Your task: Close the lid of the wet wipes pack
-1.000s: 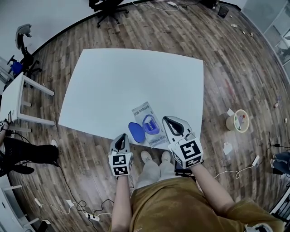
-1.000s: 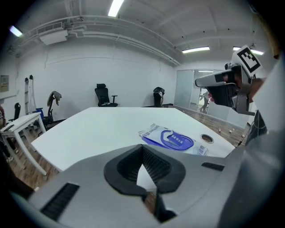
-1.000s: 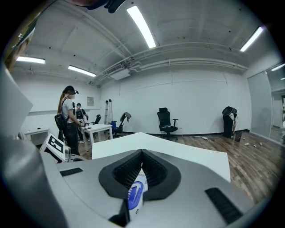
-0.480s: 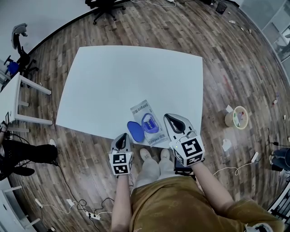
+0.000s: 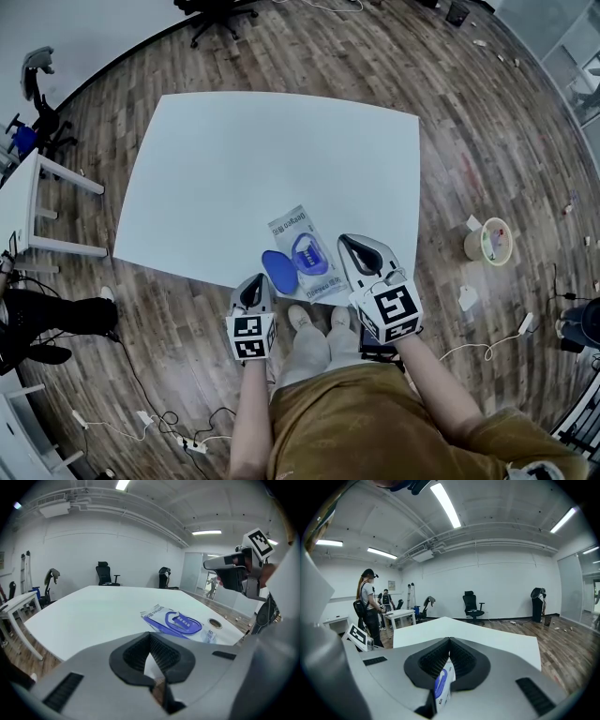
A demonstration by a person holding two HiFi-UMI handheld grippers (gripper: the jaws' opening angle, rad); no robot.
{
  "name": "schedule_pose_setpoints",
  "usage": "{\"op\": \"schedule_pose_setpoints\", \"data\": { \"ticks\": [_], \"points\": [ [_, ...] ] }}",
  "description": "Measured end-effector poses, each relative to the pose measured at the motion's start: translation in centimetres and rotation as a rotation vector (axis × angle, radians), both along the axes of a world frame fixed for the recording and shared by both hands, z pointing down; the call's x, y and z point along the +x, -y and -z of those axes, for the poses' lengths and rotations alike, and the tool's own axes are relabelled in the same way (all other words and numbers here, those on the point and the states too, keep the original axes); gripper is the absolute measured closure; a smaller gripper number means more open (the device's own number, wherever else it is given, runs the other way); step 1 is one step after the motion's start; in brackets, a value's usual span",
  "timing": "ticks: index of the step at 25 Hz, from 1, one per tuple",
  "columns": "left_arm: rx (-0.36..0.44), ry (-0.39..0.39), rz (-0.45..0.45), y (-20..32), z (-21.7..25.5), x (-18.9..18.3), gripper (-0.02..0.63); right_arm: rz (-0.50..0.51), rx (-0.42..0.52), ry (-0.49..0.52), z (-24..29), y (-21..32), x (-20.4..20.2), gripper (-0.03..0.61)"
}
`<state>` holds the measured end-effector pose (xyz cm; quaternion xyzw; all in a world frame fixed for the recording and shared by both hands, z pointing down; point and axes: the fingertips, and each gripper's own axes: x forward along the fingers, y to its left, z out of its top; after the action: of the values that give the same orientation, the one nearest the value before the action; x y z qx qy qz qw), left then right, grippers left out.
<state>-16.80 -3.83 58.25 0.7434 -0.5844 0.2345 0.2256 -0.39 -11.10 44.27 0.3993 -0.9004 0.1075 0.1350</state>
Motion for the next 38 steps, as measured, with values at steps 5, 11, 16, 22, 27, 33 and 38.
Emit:
{"op": "schedule_pose_setpoints", "data": {
  "ticks": [5, 11, 16, 22, 27, 33, 38],
  "points": [
    [0.009, -0.009, -0.010, 0.7, 0.4, 0.2, 0.617, -0.016, -0.003, -0.004, 0.0, 0.4, 0.3, 0.572],
    [0.014, -0.016, -0.021, 1.1, 0.7, 0.8, 0.617, -0.033, -0.009, -0.004, -0.3, 0.6, 1.0, 0.572],
    [0.020, -0.016, -0.035, 1.5, 0.9, 1.7, 0.617, -0.035, -0.011, -0.007, -0.5, 0.7, 1.5, 0.572],
    [0.031, -0.019, -0.045, 2.1, 1.4, 1.9, 0.617, -0.036, -0.011, -0.007, -0.4, 0.7, 1.3, 0.572],
    [0.038, -0.023, -0.057, 2.3, 1.8, 3.1, 0.616, -0.036, -0.011, -0.009, -0.6, 0.7, 1.9, 0.572],
    [0.046, -0.024, -0.074, 2.9, 2.1, 3.4, 0.617, -0.038, -0.017, -0.009, -0.7, 0.8, 1.7, 0.572],
    [0.049, -0.025, -0.080, 3.4, 2.2, 3.8, 0.616, -0.041, -0.019, -0.010, -0.8, 1.1, 1.9, 0.572]
  ]
}}
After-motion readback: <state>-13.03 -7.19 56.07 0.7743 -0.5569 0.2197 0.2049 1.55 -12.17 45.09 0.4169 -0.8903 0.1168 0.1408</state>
